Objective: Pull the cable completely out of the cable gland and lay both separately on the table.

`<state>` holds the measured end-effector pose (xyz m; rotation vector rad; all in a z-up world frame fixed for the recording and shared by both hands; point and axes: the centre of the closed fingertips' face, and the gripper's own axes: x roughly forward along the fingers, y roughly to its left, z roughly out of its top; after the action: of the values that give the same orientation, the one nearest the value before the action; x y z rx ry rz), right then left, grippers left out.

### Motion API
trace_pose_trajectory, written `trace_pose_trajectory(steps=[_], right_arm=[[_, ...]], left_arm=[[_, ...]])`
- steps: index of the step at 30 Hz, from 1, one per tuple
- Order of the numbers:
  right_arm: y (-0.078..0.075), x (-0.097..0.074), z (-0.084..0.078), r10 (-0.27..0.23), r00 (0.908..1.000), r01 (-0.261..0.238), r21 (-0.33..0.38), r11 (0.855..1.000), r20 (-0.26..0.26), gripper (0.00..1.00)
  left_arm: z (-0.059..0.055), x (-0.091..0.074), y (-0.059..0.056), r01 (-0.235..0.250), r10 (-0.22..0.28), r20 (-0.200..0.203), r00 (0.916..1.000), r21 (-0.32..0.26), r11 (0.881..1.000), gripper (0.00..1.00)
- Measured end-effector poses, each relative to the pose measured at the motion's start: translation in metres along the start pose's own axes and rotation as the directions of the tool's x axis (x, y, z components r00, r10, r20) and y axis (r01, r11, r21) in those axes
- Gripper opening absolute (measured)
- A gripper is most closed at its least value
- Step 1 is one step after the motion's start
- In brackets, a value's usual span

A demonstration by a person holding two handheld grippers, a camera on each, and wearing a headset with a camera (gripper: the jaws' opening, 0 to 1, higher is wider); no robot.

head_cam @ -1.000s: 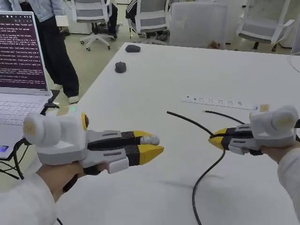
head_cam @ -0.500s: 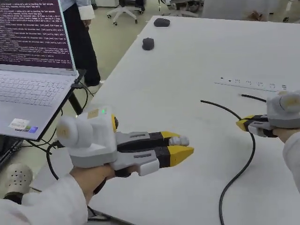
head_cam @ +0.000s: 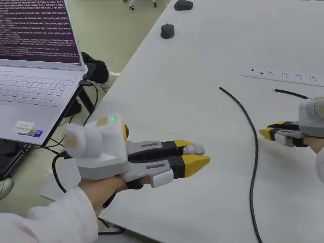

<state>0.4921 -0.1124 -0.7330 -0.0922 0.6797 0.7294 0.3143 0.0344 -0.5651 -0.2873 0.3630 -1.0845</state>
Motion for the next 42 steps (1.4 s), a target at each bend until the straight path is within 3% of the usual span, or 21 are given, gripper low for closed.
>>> trace_pose_trajectory(steps=[5,8,12,16,19,22,23,26,31,35,42], right_arm=[[-0.003,-0.025,0.019,0.0,0.993,0.0,0.006,1.0,0.118,0.24],[-0.006,-0.052,0.031,-0.014,0.9788,0.012,0.012,1.0,0.204,0.27],[-0.005,-0.086,0.039,-0.02,0.9636,0.018,0.01,1.0,0.267,0.31],[0.007,-0.126,0.042,-0.017,0.9491,0.018,0.001,1.0,0.315,0.33],[0.024,-0.157,0.043,-0.008,0.9349,0.011,-0.007,1.0,0.355,0.34],[0.041,-0.177,0.039,-0.008,0.9273,0.013,-0.011,1.0,0.374,0.37],[0.043,-0.18,0.037,-0.009,0.927,0.014,-0.012,1.0,0.375,0.38],[0.058,-0.196,0.023,-0.023,0.9267,0.018,0.017,1.0,0.375,0.39],[0.07,-0.21,0.007,-0.059,0.9236,0.035,0.068,0.997,0.379,0.4],[0.073,-0.216,-0.004,-0.088,0.9215,0.047,0.116,0.992,0.378,0.41],[0.079,-0.228,-0.009,-0.123,0.9207,0.08,0.128,0.988,0.371,0.42]], left_arm=[[-0.011,0.018,0.017,-0.01,0.011,-0.035,0.9993,0.026,1.0,0.16],[-0.017,0.031,0.029,-0.013,0.016,-0.054,0.9984,0.044,0.999,0.17],[-0.03,0.049,0.046,-0.032,0.04,-0.09,0.9951,0.09,0.995,0.17],[-0.046,0.068,0.067,-0.059,0.071,-0.118,0.9904,0.107,0.993,0.17],[-0.069,0.08,0.083,-0.082,0.103,-0.177,0.9788,0.119,0.989,0.17],[-0.093,0.087,0.095,-0.088,0.128,-0.252,0.9594,0.164,0.983,0.17],[-0.096,0.088,0.096,-0.087,0.129,-0.257,0.9579,0.167,0.982,0.17],[-0.116,0.094,0.103,-0.089,0.147,-0.304,0.9413,0.197,0.976,0.17],[-0.127,0.093,0.109,-0.112,0.182,-0.32,0.9299,0.225,0.968,0.17],[-0.137,0.089,0.111,-0.112,0.209,-0.349,0.9133,0.278,0.954,0.17],[-0.14,0.083,0.117,-0.15,0.255,-0.344,0.9037,0.305,0.941,0.17]])
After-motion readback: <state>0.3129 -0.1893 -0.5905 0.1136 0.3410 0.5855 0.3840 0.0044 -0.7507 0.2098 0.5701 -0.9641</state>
